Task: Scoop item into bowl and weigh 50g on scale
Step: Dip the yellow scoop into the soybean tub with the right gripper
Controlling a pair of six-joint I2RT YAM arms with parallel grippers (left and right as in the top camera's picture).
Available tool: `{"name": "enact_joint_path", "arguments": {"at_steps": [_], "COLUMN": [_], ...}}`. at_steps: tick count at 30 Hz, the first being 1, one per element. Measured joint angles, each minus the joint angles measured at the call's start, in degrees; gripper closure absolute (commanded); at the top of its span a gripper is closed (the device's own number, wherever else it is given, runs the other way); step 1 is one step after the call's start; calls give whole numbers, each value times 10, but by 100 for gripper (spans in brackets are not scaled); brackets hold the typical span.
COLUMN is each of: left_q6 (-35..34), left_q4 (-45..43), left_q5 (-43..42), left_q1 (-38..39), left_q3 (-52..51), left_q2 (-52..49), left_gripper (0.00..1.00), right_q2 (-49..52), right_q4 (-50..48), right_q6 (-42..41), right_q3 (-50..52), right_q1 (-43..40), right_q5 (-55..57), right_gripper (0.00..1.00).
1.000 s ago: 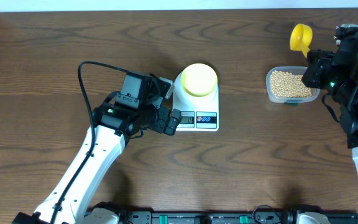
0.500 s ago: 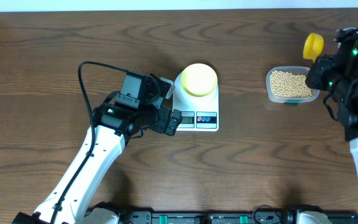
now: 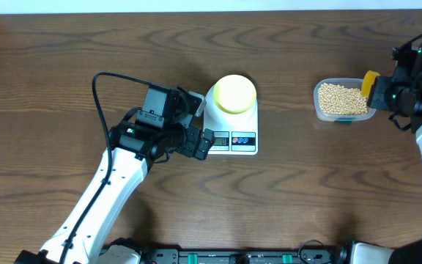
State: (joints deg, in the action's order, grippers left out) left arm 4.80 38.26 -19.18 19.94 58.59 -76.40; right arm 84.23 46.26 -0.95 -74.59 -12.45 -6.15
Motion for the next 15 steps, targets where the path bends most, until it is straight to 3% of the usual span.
{"name": "enact_joint_path", "arguments": {"at_steps": [15], "left_q6": [0], "left_q4": [0], "left_q5": [0], "left_q1": [0], "left_q3": [0], "left_q2": [0], "left_gripper": [3], "right_q2": [46], "right_q4": [23], "right_q6": [23], "right_q3": [0], "right_q1": [-4], "right_q5": [-57], "right_gripper": [99]}}
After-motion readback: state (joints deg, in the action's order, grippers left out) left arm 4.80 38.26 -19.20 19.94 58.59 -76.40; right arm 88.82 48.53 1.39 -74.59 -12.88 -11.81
